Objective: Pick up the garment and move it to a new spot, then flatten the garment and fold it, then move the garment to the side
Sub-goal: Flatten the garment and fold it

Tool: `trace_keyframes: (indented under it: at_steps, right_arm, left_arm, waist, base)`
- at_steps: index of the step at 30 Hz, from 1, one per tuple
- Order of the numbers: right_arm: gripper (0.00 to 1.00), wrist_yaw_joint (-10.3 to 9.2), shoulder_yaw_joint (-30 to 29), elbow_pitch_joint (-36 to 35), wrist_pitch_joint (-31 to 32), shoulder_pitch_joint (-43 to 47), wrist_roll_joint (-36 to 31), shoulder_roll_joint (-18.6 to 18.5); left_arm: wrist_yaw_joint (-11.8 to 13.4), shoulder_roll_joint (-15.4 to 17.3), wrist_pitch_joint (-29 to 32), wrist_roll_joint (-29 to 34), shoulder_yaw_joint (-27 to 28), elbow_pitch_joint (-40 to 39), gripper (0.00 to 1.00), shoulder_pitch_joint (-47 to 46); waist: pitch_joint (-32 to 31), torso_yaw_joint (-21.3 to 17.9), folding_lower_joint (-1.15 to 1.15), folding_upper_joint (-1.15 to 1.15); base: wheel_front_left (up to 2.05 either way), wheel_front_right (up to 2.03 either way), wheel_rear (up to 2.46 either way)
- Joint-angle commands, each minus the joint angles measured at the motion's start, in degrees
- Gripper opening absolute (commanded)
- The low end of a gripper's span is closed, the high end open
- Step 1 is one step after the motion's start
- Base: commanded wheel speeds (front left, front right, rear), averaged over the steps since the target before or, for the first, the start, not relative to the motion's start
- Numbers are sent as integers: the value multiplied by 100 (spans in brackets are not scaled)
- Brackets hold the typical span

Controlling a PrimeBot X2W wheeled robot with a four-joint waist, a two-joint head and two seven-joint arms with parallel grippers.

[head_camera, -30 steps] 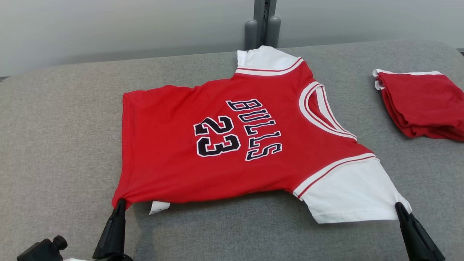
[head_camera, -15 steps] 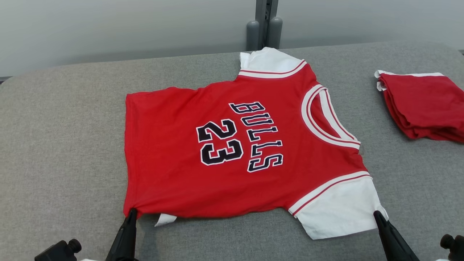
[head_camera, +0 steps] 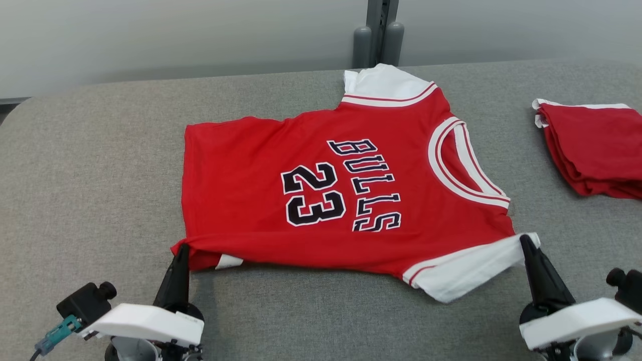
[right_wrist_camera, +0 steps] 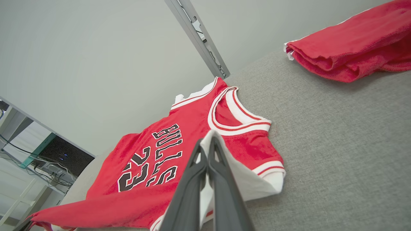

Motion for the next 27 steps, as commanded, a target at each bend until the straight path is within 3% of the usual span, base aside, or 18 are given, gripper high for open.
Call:
trace_keyframes:
  at_steps: [1, 12, 27]
  right_arm:
    - [0, 3, -23, 218, -86, -326, -44, -7]
    - [0, 3, 19, 1939, -569, -2117, -197, 77]
    - [0, 3, 52, 3805, -767, -3581, -398, 45]
  left_arm:
    - [-32, 0, -82, 33, 47, 240, 0, -288]
    - [-223, -103, -279, 223, -67, 1798, 0, -1590]
    - [-415, -178, -380, 287, -196, 2695, 0, -2301]
  waist:
    - [56, -13, 0, 0]
    - [403, 9, 0, 0]
    - [665, 79, 0, 0]
  base:
    - [0, 0, 0]
    - [0, 0, 0]
    - [0, 0, 0]
